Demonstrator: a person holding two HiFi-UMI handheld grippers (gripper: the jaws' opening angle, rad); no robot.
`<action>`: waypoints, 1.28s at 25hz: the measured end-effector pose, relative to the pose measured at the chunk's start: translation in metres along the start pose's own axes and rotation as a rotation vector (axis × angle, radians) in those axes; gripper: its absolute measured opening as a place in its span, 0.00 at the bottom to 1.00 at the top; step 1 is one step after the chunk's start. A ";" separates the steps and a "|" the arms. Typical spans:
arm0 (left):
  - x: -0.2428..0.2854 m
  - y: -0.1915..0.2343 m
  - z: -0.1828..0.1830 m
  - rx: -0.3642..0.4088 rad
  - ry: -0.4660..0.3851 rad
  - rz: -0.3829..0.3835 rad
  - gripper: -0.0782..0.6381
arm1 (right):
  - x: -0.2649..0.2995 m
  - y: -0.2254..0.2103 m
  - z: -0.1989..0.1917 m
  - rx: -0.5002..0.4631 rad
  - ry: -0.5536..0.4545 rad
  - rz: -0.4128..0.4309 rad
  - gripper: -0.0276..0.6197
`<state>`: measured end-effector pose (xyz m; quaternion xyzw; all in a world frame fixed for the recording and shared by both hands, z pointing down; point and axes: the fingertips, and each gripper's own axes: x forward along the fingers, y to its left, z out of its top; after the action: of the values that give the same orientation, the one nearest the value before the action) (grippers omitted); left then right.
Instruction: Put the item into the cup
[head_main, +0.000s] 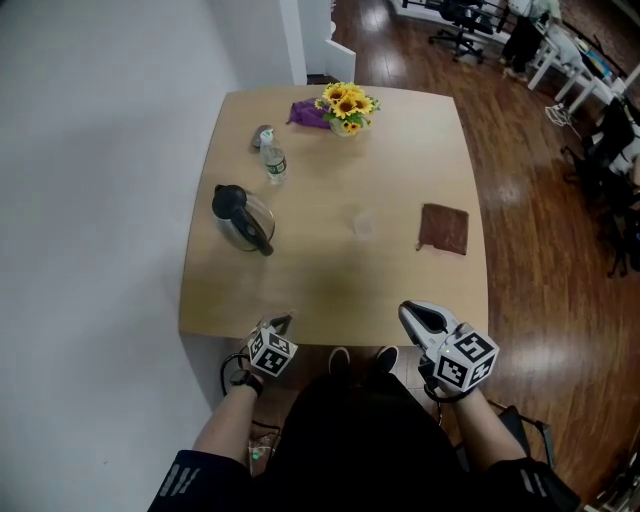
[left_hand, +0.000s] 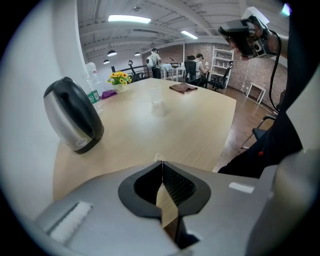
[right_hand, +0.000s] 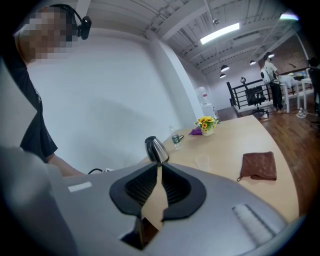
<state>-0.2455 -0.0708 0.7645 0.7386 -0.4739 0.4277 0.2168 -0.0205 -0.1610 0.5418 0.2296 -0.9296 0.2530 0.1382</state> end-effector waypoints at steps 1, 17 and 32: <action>-0.001 0.003 0.008 -0.012 -0.025 0.006 0.11 | 0.001 -0.002 0.002 -0.005 -0.001 -0.002 0.10; 0.016 0.035 0.221 0.108 -0.301 -0.009 0.11 | -0.026 -0.055 0.025 -0.009 -0.041 -0.078 0.10; 0.110 0.032 0.307 0.168 -0.223 -0.027 0.11 | -0.044 -0.088 0.003 0.055 -0.047 -0.129 0.10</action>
<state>-0.1223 -0.3649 0.6881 0.8033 -0.4478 0.3782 0.1061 0.0608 -0.2149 0.5584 0.2987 -0.9086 0.2635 0.1259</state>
